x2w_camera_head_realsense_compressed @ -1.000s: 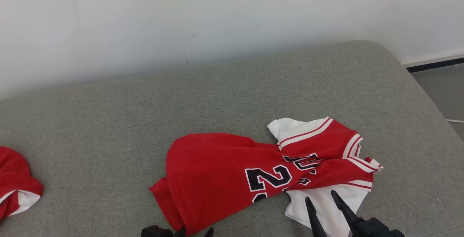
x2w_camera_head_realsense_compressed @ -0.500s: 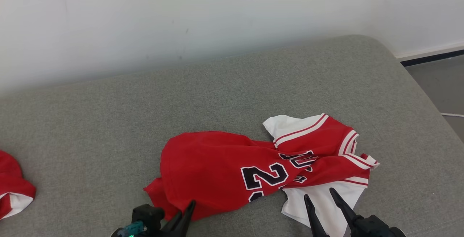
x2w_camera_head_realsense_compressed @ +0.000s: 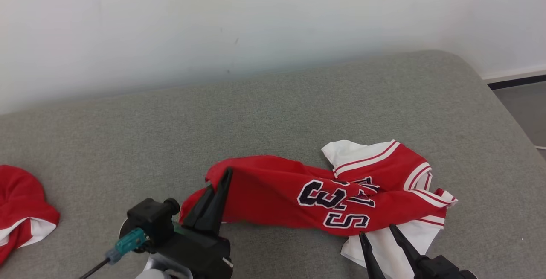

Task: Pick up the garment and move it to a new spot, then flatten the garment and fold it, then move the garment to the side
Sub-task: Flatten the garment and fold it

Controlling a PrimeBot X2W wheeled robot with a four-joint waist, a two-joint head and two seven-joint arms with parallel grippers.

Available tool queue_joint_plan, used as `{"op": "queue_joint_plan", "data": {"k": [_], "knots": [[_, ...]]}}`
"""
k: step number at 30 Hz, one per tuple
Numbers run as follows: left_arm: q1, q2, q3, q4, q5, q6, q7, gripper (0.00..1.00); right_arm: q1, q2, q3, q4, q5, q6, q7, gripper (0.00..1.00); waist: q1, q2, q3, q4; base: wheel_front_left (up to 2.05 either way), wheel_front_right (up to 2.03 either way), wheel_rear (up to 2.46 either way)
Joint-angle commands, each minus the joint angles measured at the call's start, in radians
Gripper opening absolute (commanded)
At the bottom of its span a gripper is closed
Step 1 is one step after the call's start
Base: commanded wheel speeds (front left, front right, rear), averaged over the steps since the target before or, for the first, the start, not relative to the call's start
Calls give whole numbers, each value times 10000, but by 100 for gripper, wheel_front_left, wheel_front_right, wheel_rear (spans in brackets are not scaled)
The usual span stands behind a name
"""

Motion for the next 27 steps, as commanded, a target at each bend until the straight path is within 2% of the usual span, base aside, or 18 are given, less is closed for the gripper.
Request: {"op": "queue_joint_plan", "data": {"k": [1, 7, 11, 15, 21, 27], "knots": [[29, 9, 61, -509, -85, 157, 132, 0, 46, 12, 4, -19, 67, -26, -36, 100, 1, 0, -15, 37, 0, 0, 0], [132, 114, 131, -2101, -284, 780, 945, 0, 28, 15, 60, -50, 93, -26, -38, 100, 1, 0, 25, -8, 0, 0, 0], [-52, 332, 326, -1921, -297, 1174, 1442, 0, -86, 16, 113, -74, 88, -26, -54, 100, 1, 0, 225, -117, 0, 0, 0], [-624, 511, 603, -867, -271, 1396, 1775, 0, -210, 17, 212, -104, 117, -26, -63, 100, 1, 0, 564, -267, 0, 0, 0], [-1676, 722, 785, 995, -59, 1131, 1638, 0, -464, 17, 443, -180, 106, -26, -86, 100, 1, 0, 1134, -587, 0, 0, 0], [-2993, 1096, 971, 3171, 496, 823, 822, 0, -780, -92, 670, -332, 80, -26, -91, 100, 1, 0, 1954, -1049, 0, 0, 0]]}}
